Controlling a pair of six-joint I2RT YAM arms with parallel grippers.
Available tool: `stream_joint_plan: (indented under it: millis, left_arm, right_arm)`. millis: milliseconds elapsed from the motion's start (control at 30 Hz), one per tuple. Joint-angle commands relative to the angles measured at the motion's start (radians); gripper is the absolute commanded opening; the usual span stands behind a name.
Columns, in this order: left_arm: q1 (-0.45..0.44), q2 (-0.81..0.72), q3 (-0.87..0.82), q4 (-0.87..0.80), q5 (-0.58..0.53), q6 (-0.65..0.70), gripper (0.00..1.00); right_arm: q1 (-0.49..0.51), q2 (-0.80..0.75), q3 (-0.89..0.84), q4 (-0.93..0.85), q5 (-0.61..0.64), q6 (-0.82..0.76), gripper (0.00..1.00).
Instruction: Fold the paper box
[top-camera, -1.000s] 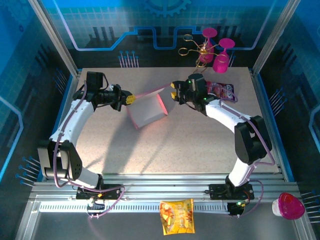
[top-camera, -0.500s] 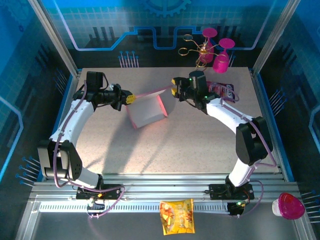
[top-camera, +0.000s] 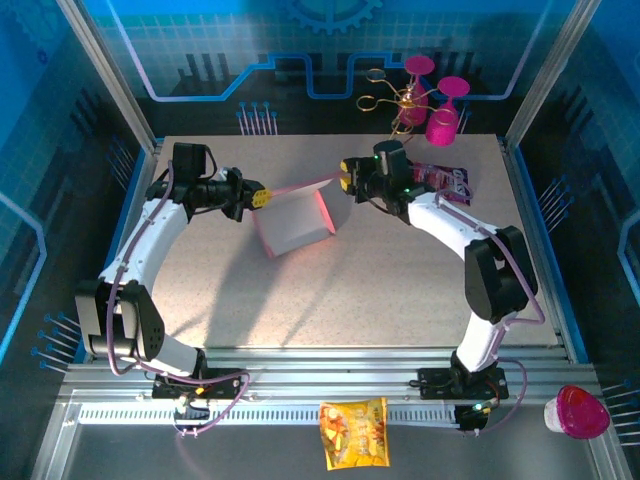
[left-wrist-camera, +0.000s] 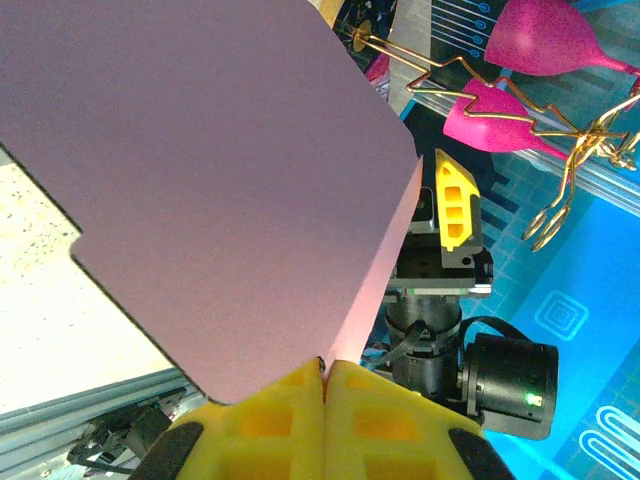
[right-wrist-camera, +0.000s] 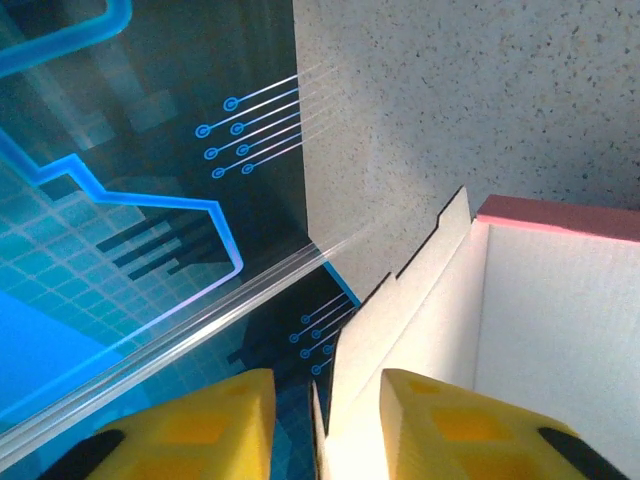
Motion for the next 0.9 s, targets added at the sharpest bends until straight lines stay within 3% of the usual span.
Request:
stream_joint_plan:
  millis: [0, 100, 233, 300, 400, 433, 600, 733, 867]
  left_arm:
    - [0.006, -0.008, -0.009, 0.014, 0.031, -0.003, 0.00]
    - [0.006, -0.008, -0.011, 0.016, 0.031, -0.003, 0.00]
    - [0.005, -0.007, -0.013, 0.020, 0.037, -0.003, 0.02]
    - [0.005, -0.014, -0.015, 0.019, 0.041, -0.003, 0.24]
    - [0.006, -0.052, 0.038, -0.058, 0.011, 0.037, 0.49]
    - [0.007, -0.062, 0.079, -0.109, -0.014, 0.069, 0.53]
    - [0.010, -0.040, 0.391, -0.464, -0.211, 0.288, 0.54]
    - [0.007, 0.029, 0.404, -0.417, -0.175, 0.281, 0.45]
    - [-0.062, 0.120, 0.380, -0.304, -0.123, 0.248, 0.35]
  right_arm:
    - [-0.002, 0.020, 0.056, -0.010, -0.008, 0.001, 0.28]
    - [0.002, 0.015, 0.045, 0.001, 0.007, 0.015, 0.14]
    - [0.005, 0.004, 0.024, 0.019, 0.021, 0.045, 0.04]
    - [0.008, -0.007, 0.013, 0.028, 0.037, 0.075, 0.00]
    - [0.001, -0.010, 0.018, 0.030, 0.052, 0.093, 0.00]
    - [-0.003, -0.012, 0.030, 0.015, 0.051, 0.088, 0.00]
    - [-0.016, -0.001, 0.080, -0.027, 0.031, 0.055, 0.00]
    - [-0.011, 0.012, 0.109, -0.041, 0.014, 0.038, 0.00]
    - [-0.004, 0.034, 0.129, -0.036, 0.004, 0.056, 0.00]
